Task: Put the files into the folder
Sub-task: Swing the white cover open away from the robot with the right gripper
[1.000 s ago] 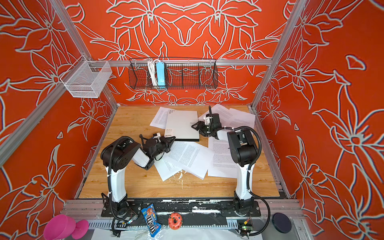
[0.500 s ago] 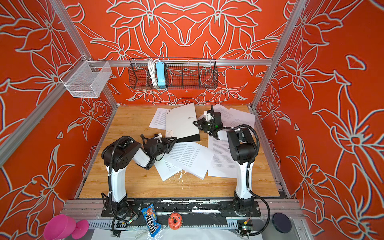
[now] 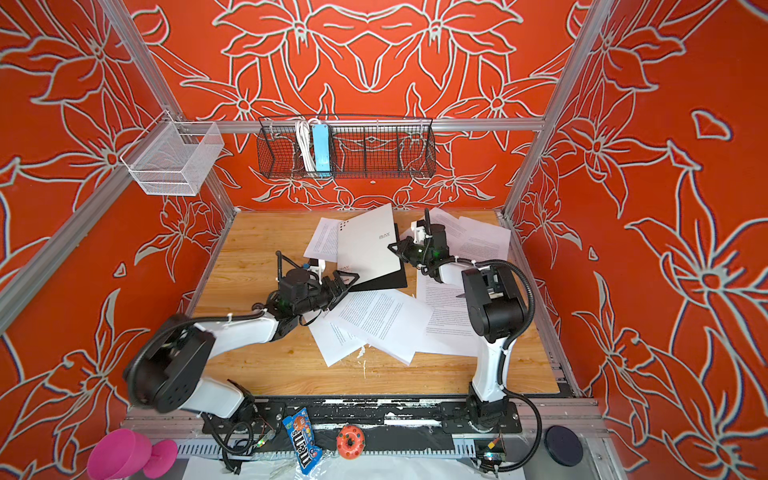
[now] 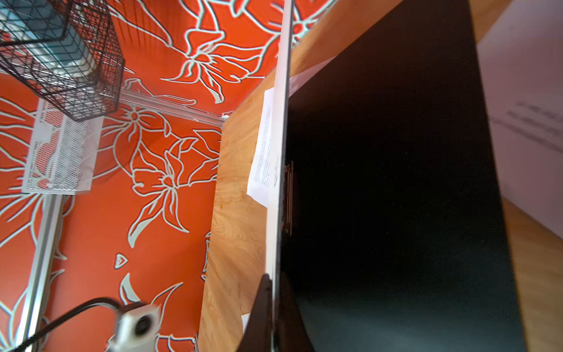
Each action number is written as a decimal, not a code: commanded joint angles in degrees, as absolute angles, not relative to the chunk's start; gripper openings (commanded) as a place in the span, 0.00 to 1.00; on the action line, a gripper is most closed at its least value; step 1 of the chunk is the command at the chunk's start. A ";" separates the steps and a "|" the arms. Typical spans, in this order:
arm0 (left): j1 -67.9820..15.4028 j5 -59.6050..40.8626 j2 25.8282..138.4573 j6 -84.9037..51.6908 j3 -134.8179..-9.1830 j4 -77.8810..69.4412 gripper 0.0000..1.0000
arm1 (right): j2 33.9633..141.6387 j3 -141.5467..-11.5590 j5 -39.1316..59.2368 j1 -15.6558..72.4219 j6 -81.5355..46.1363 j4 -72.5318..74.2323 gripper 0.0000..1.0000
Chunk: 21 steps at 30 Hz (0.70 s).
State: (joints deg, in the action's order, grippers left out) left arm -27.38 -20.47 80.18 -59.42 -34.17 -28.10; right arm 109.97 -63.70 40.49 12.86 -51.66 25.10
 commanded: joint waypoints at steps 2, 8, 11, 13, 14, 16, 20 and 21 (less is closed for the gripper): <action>-27.77 -15.08 70.91 -46.38 -38.55 1.86 0.97 | 103.04 -62.81 36.60 13.85 -47.10 18.99 0.00; -26.30 -6.25 63.22 -38.80 -47.28 22.52 0.97 | 95.24 -63.40 26.54 17.83 -40.66 6.17 0.00; -23.70 -8.06 62.18 -37.27 -50.15 27.11 0.97 | 91.98 -63.82 21.95 19.76 -38.40 1.31 0.00; -22.02 -9.61 61.32 -36.73 -50.86 28.34 0.97 | 89.83 -64.16 18.71 20.79 -36.66 -0.80 0.00; -21.36 -10.30 61.02 -36.45 -50.89 28.32 0.98 | 89.25 -64.85 17.98 21.00 -36.04 -2.03 0.00; -19.90 -11.41 60.63 -35.87 -50.92 28.54 0.97 | 88.52 -67.53 17.87 21.17 -34.78 -4.96 0.00; -17.83 -12.71 61.17 -34.90 -51.18 29.48 0.97 | 86.69 -71.66 18.65 21.53 -33.27 -7.60 0.00; -17.54 -12.89 61.28 -34.81 -51.15 29.56 0.97 | 86.48 -72.82 19.24 21.62 -32.99 -8.39 0.00</action>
State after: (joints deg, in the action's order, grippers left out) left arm -18.37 -11.66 61.23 -36.60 -50.26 26.55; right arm 89.71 -68.58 20.58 21.34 -35.92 -6.92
